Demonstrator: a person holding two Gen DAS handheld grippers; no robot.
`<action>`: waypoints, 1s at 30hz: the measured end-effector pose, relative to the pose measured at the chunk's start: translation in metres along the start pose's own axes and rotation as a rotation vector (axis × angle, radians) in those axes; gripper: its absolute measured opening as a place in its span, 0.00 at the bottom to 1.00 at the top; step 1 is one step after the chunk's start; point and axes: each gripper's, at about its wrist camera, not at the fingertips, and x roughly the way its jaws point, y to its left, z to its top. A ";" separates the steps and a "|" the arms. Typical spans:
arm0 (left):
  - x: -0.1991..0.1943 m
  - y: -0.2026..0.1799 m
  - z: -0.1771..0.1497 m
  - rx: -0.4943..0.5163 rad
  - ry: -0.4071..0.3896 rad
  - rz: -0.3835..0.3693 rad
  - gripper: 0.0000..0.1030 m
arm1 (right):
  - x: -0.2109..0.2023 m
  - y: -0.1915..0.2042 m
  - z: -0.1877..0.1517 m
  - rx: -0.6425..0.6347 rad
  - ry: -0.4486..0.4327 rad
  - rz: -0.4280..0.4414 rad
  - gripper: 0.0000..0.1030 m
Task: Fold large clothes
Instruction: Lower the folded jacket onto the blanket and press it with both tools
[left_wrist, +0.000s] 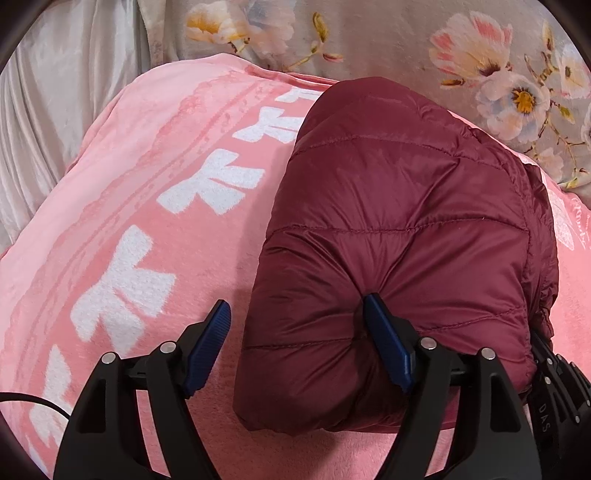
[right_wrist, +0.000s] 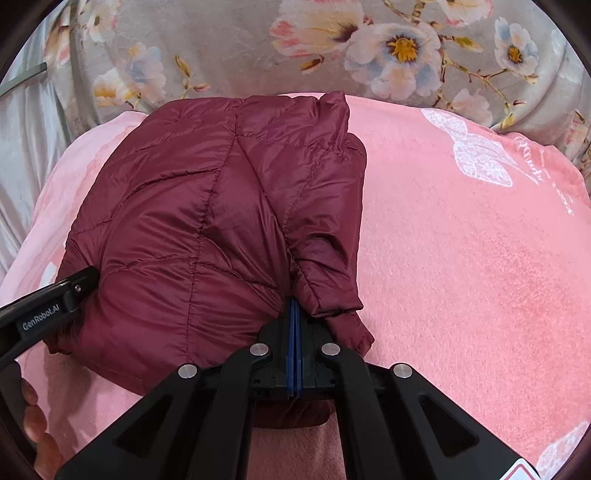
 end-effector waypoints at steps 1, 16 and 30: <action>0.000 -0.001 -0.001 0.003 -0.006 0.004 0.72 | 0.000 0.000 0.000 -0.002 0.001 -0.002 0.00; 0.005 -0.011 -0.009 0.040 -0.069 0.047 0.72 | 0.004 0.007 -0.001 -0.033 0.007 -0.041 0.00; -0.014 0.000 -0.014 0.014 -0.124 0.032 0.75 | -0.009 0.003 -0.003 -0.017 -0.016 -0.021 0.03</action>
